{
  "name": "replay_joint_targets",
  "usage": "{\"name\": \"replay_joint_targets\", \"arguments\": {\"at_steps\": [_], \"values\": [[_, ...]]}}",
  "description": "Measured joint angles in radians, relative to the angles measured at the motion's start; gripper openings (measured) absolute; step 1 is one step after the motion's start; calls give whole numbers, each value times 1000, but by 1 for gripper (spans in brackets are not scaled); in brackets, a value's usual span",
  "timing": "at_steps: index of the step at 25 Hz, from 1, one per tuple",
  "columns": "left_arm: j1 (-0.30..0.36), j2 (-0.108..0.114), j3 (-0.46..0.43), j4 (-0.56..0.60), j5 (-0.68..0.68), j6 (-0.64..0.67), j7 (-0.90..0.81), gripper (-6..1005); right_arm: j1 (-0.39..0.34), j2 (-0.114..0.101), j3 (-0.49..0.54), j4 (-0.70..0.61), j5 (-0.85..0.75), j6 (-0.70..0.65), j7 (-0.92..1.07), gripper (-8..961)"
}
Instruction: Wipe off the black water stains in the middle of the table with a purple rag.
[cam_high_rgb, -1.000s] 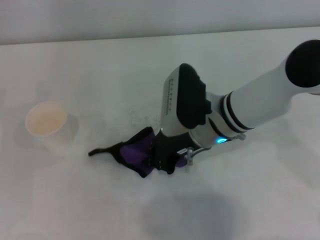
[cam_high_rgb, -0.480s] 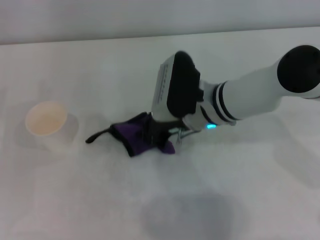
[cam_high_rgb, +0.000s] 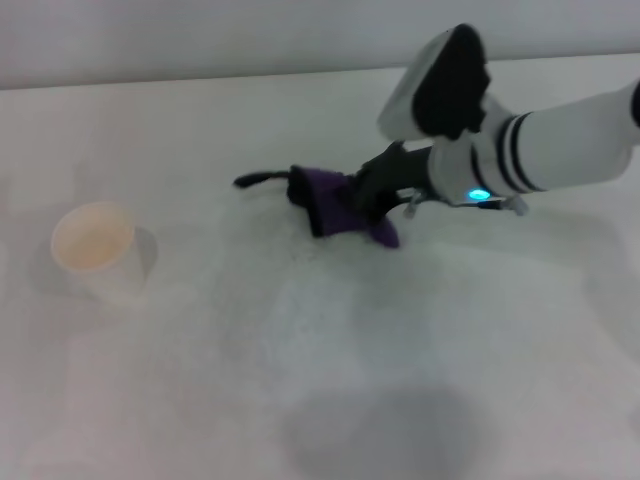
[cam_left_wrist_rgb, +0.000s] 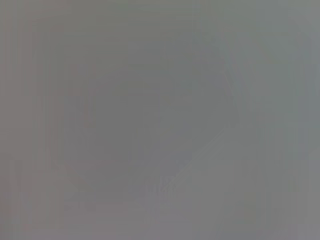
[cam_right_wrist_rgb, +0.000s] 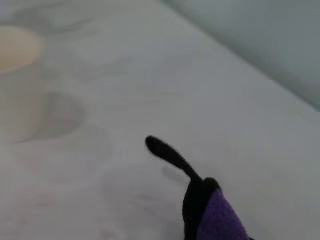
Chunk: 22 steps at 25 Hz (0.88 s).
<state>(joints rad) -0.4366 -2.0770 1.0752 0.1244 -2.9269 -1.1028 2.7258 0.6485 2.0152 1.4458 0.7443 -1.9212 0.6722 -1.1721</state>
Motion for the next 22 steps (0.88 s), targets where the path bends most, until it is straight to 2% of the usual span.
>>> {"name": "replay_joint_targets", "arguments": {"at_steps": [4,7,11,14,18,22], "values": [[1,0,0,6,0,0,0,883,-30,-11,75,6,-9,10,-7,100],[4,1,-13,12,0,0,0,883,-41,-29,114,10,-20,49,-14,102],[6,1,-21,12,0,0,0,883,-42,-36,141,12,-25,90,-22,105],[7,2,-21,12,0,0,0,883,-53,-30,160,18,-25,97,-47,107],[7,2,-21,12,0,-1,0,883,-83,-9,179,47,-24,90,-81,110],[7,2,-22,12,0,-3,0,884,-118,-8,208,107,-13,115,-86,288]]}}
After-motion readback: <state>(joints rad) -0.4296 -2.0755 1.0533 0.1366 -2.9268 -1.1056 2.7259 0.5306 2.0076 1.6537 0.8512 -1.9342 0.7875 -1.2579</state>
